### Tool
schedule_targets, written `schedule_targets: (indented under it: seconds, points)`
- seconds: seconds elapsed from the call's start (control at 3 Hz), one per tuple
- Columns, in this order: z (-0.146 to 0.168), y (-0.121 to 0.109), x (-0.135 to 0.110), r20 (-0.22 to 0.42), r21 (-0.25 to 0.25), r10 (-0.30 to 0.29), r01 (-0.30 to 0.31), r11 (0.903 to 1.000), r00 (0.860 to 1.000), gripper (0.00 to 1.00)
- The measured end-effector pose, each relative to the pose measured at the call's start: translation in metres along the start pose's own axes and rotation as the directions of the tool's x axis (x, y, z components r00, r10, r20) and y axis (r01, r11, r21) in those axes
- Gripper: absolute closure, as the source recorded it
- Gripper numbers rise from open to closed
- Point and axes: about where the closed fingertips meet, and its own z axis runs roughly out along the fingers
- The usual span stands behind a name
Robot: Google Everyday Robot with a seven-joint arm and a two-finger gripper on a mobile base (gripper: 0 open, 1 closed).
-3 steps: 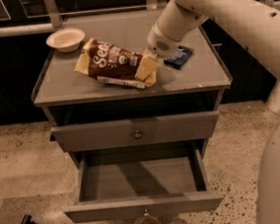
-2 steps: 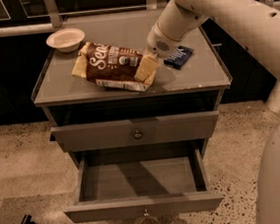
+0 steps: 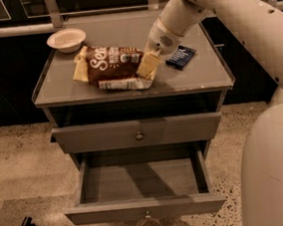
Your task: Pick brown chip bag from middle drawer and place on counter
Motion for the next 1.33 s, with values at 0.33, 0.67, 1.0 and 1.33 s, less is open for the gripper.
schedule_targets:
  seconds: [0.33, 0.67, 1.0, 1.33]
  points:
    - [-0.046, 0.023, 0.004, 0.050, -0.047, -0.046, 0.048, 0.9977, 0.998, 1.00]
    - [-0.102, 0.050, 0.021, 0.092, -0.013, -0.041, 0.043, 0.9990, 0.995, 1.00]
    - [-0.130, 0.075, 0.048, 0.157, 0.015, 0.001, -0.003, 0.9999, 0.988, 1.00]
    - [-0.129, 0.092, 0.080, 0.213, 0.019, 0.078, -0.084, 0.9963, 0.974, 1.00]
